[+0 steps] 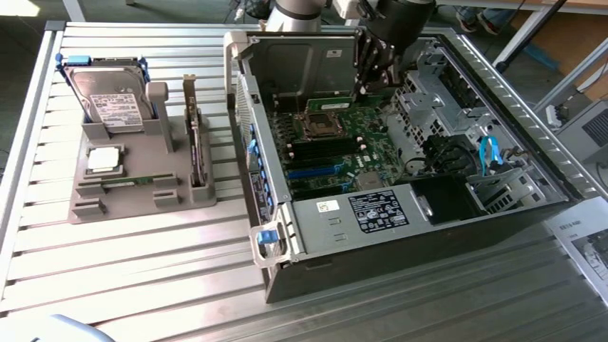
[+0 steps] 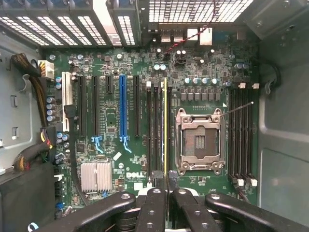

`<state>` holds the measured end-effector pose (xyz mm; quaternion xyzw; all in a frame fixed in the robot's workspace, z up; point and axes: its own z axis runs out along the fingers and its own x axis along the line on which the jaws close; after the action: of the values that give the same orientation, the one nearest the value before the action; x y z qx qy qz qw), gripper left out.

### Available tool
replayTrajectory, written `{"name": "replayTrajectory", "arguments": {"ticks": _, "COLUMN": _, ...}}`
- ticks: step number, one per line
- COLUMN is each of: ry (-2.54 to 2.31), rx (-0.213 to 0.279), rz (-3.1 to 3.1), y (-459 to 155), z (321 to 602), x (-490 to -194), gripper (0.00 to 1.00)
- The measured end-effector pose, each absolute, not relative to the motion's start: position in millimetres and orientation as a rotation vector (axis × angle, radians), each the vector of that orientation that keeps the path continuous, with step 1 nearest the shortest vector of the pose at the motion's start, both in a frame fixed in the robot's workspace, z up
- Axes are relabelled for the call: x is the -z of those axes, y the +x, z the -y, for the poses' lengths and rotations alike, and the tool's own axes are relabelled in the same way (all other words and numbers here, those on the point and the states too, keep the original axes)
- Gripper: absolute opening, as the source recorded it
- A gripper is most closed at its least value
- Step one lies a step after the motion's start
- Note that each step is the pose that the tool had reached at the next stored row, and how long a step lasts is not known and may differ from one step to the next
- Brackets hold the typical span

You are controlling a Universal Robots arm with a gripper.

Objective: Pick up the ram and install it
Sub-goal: 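Insert the ram into the slot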

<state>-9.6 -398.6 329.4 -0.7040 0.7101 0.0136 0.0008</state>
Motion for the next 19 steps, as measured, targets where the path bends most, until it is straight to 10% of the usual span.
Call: {"name": "replayTrajectory", "arguments": {"ticks": 19, "ry": -2.211, "rx": -0.043, "rz": -2.230, "y": -10, "z": 399, "x": -308, "gripper": 0.12}}
